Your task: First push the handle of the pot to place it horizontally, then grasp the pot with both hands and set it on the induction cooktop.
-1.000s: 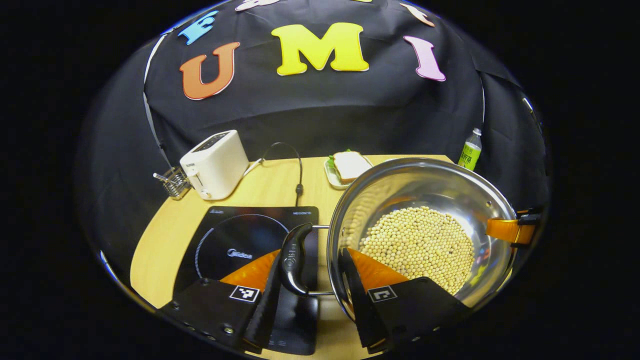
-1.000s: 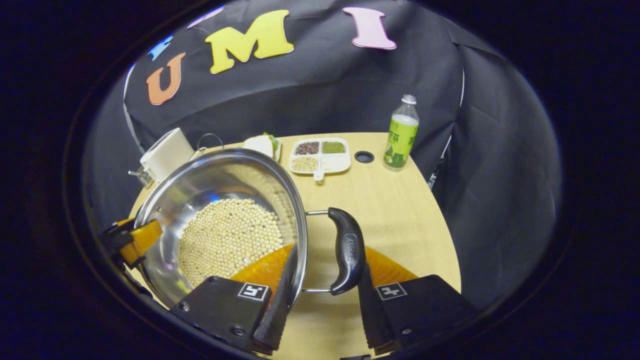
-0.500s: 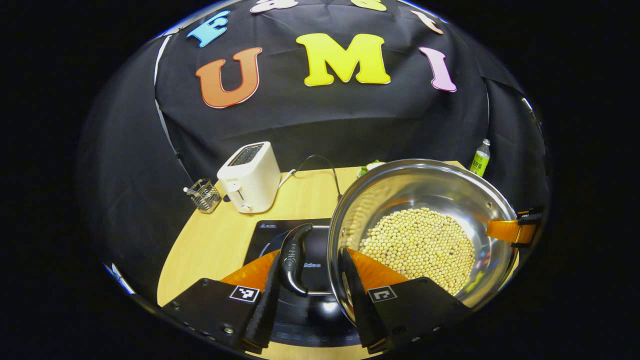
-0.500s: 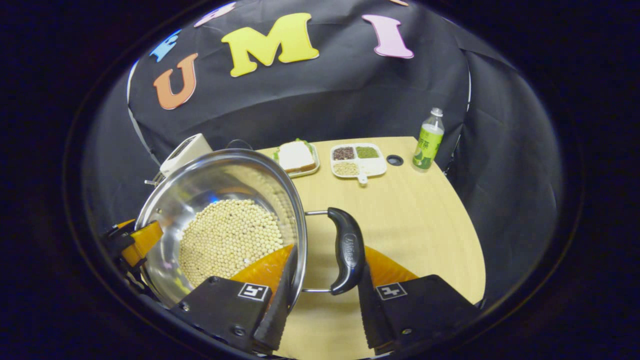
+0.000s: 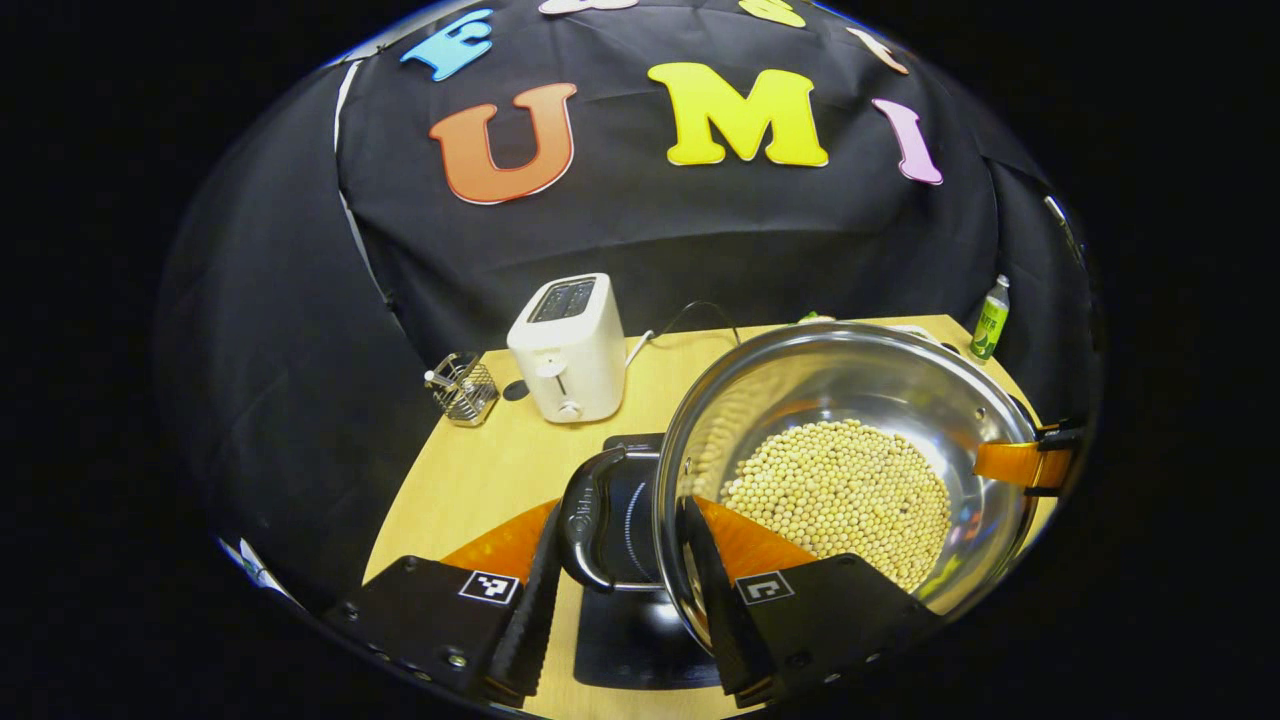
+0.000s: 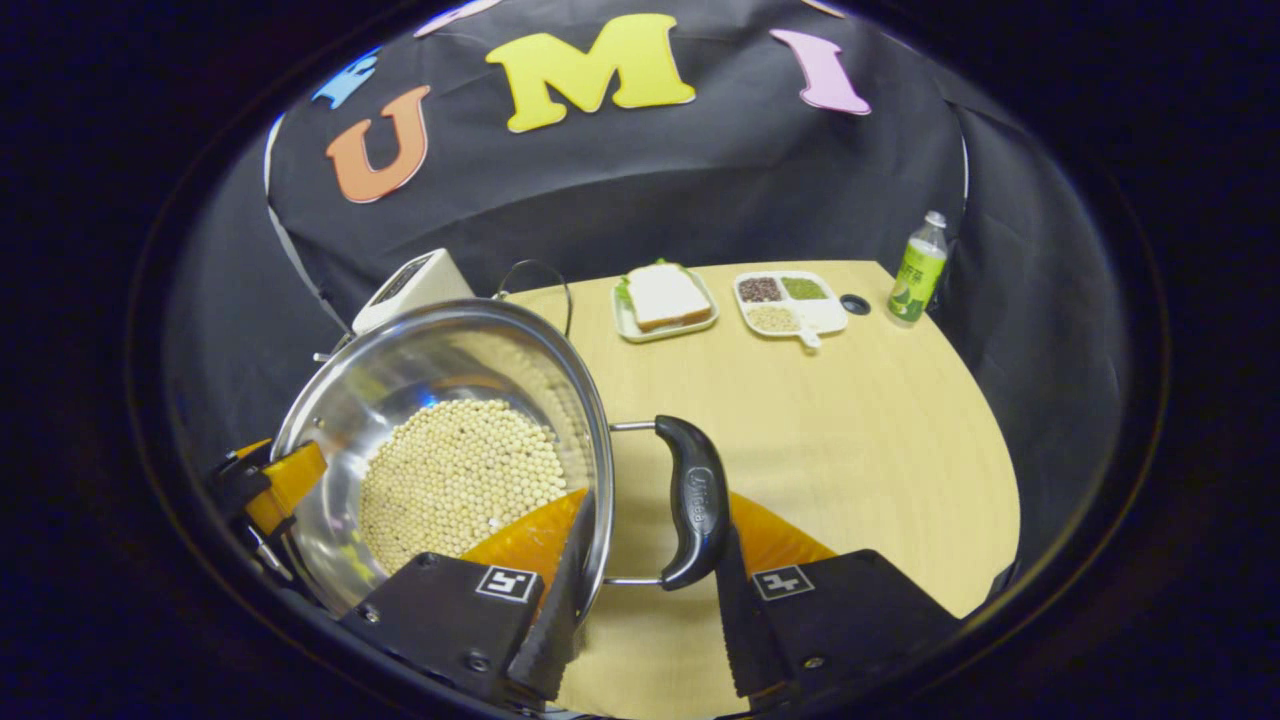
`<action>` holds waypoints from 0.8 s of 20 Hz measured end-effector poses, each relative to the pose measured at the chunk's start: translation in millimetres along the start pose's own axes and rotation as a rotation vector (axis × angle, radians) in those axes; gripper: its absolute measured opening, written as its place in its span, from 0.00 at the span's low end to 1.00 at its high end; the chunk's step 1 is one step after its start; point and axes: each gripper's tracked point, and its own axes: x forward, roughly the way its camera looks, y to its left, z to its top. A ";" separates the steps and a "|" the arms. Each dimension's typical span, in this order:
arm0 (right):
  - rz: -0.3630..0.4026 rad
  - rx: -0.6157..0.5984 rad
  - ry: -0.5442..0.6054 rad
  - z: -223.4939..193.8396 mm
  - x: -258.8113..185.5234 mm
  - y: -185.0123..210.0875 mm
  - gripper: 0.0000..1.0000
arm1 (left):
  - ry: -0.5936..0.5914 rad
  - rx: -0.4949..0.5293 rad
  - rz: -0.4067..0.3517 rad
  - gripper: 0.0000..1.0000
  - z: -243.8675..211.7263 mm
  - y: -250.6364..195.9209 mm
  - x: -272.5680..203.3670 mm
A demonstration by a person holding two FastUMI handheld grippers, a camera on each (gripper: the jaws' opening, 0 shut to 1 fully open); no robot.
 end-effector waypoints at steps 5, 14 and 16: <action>0.009 -0.014 0.023 -9.1 22.4 35.4 0.62 | 0.022 -0.011 0.021 0.64 -15.4 34.8 18.6; -0.009 0.018 0.048 -21.1 56.4 57.2 0.62 | 0.040 -0.007 0.021 0.64 -29.7 53.8 49.8; -0.010 0.010 0.053 -23.3 61.2 59.4 0.61 | 0.043 -0.011 0.025 0.64 -31.6 56.1 55.2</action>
